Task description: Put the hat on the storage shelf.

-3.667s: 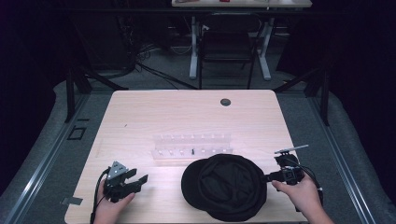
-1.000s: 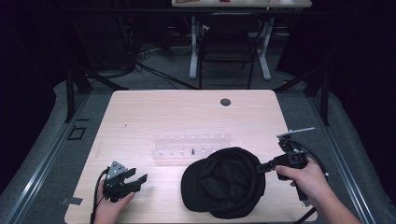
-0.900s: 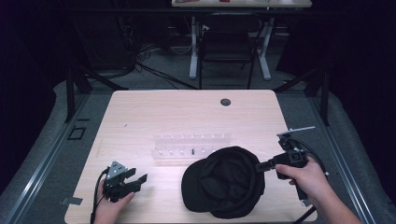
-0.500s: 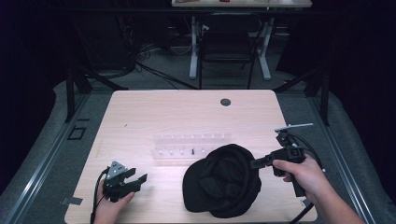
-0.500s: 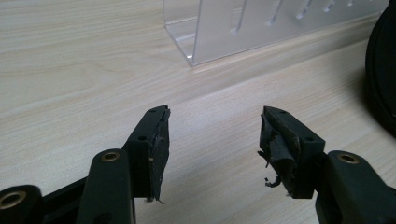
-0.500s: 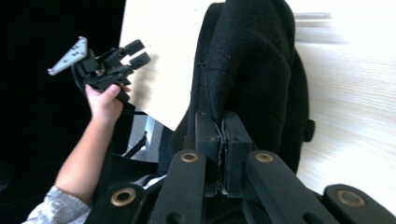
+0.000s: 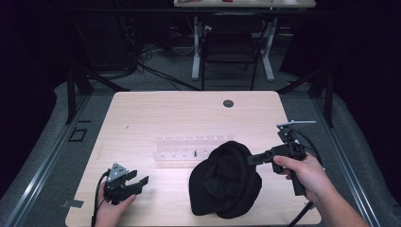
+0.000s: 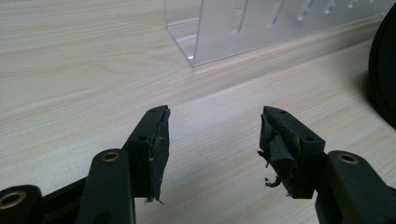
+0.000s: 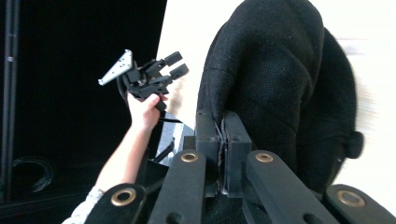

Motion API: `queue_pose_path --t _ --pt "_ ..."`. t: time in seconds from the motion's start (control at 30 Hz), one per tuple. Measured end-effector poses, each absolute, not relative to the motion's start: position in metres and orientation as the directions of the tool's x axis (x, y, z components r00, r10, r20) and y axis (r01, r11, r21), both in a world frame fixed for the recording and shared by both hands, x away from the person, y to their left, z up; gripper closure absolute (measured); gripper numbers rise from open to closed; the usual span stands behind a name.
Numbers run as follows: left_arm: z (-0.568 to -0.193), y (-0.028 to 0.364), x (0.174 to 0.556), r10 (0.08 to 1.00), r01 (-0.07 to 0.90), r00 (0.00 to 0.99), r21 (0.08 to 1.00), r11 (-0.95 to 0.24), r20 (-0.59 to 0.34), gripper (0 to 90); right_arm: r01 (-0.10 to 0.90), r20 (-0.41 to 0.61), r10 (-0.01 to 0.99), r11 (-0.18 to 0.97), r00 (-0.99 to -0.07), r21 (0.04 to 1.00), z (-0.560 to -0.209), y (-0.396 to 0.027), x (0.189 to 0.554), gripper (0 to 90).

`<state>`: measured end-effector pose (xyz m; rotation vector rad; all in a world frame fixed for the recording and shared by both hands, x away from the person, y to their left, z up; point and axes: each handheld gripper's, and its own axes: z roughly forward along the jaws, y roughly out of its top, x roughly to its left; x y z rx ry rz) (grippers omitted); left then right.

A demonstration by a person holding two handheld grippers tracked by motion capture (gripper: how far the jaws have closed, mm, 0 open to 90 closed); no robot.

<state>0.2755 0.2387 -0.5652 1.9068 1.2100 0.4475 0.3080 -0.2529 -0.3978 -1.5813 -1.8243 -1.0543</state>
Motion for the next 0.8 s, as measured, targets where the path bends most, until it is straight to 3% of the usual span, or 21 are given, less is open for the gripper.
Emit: queue_pose_path --t 0.4,0.8 --pt "-0.565 0.238 0.276 0.87 0.582 0.477 0.787 -0.207 -0.123 43.1 0.96 0.821 0.517 0.006 -0.244 0.281 -0.371 -0.254 0.305 88.2" --pt "-0.565 0.238 0.276 0.871 0.583 0.476 0.786 -0.208 -0.122 43.1 0.95 0.815 0.519 -0.02 -0.257 0.312 -0.352 -0.261 0.304 88.2"
